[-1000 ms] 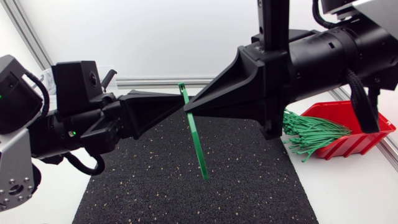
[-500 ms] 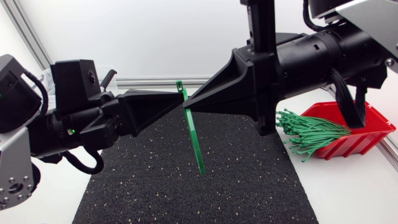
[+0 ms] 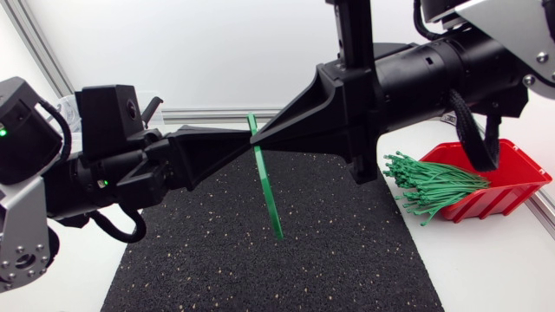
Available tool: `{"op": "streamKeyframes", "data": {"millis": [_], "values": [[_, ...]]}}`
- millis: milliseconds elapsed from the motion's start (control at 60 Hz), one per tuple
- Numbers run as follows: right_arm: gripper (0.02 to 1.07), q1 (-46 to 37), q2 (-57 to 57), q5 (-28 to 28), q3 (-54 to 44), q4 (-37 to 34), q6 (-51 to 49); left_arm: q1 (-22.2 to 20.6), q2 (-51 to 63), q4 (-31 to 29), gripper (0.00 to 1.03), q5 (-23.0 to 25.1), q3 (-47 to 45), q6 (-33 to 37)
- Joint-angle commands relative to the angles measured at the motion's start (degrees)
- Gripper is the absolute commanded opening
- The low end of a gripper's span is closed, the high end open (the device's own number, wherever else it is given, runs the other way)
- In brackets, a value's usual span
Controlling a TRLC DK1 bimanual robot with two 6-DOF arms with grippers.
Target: Take a green cable tie from the red box, thread the tail through the head to close it, then place it in the transparent bin on the left.
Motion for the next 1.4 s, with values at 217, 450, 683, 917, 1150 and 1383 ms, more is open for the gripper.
{"op": "streamKeyframes", "data": {"millis": [217,450,683,917,1150,1383], "values": [[0.07,-0.36,0.68,-0.33,1.26,0.56,1.98,0.56,0.70,1.12,0.04,-0.17,-0.45,-0.97],[0.07,-0.36,0.33,-0.33,1.17,0.56,2.07,0.64,0.70,1.12,0.04,-0.17,-0.72,-0.88],[0.07,-0.36,0.15,-0.33,1.08,0.47,2.07,0.64,0.88,1.21,0.04,-0.17,-0.72,-0.80],[0.07,-0.28,0.06,-0.33,0.90,0.47,2.07,0.64,0.70,1.21,0.04,-0.17,-0.54,-0.88],[0.07,-0.10,-0.99,-0.33,0.55,0.38,1.98,1.96,2.37,1.30,0.04,-0.26,0.95,-0.88],[0.07,-0.10,-0.90,-0.33,0.29,0.65,2.07,1.96,2.64,1.39,0.04,-0.26,1.22,-0.88]]}}
